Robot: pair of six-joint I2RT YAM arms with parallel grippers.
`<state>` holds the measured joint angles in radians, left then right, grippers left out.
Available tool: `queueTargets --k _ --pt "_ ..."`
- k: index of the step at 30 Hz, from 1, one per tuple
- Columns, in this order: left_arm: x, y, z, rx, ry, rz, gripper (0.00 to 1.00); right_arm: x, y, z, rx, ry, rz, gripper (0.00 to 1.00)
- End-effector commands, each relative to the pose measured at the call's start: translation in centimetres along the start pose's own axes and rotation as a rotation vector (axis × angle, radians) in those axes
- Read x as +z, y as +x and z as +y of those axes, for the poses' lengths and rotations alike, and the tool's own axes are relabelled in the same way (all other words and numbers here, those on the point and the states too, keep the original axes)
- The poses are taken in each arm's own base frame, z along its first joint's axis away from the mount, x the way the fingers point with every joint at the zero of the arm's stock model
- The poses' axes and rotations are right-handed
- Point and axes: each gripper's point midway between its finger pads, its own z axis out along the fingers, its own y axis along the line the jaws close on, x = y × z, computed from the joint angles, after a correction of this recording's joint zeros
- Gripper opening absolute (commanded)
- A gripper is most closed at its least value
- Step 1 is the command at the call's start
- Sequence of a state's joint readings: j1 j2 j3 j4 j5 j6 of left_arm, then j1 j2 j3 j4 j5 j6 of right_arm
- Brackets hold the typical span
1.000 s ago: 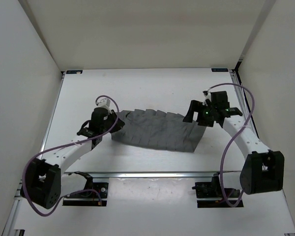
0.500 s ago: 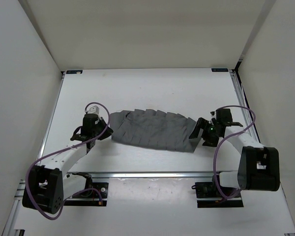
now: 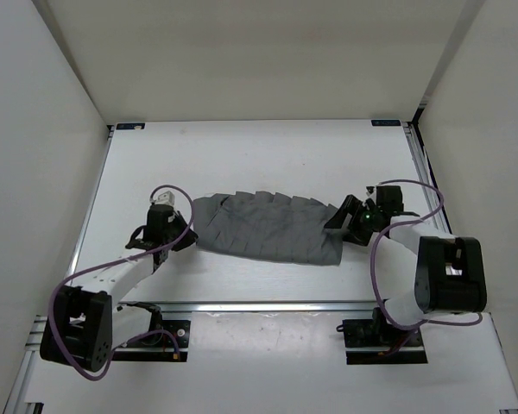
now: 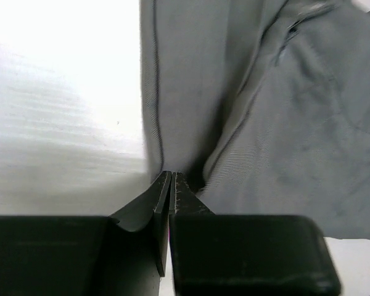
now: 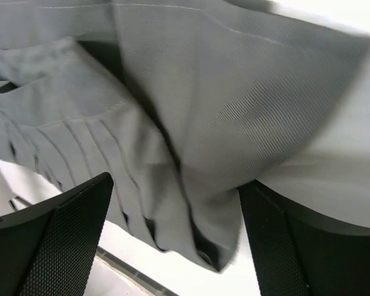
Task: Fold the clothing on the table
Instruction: Fold the skirt
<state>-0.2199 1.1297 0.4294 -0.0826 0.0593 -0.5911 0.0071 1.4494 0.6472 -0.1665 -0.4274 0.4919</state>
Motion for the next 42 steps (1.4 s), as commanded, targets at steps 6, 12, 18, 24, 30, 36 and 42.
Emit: queueTargets --k 6,12,18,24,30,36,42 --pt "1.2 2.9 0.6 0.007 -0.017 0.055 0.13 3.2 2.0 2.2 0.012 -0.107 0.095 0.62" --pt "1.6 3.5 -1.4 0.033 0.027 0.057 0.12 3.4 4.4 4.1 -0.022 -0.179 0.141 0.00" --pt "0.6 6.0 -3.6 0.076 0.086 0.092 0.11 -0.2 1.6 0.0 0.012 0.020 0.094 0.00" --pt "-0.1 9.7 -6.0 0.090 0.170 0.160 0.10 -3.4 -1.4 -1.8 -0.044 0.160 0.031 0.00" --pt "-0.3 11.7 -6.2 0.075 0.191 0.206 0.10 -4.6 -2.7 7.2 -0.246 0.081 0.001 0.00" --pt "-0.6 10.0 -6.9 0.059 0.212 0.154 0.09 -2.6 0.9 16.5 -0.369 -0.087 0.102 0.00" --pt "-0.7 9.3 -6.7 0.052 0.207 0.139 0.10 1.1 5.8 21.6 -0.439 -0.196 0.246 0.00"
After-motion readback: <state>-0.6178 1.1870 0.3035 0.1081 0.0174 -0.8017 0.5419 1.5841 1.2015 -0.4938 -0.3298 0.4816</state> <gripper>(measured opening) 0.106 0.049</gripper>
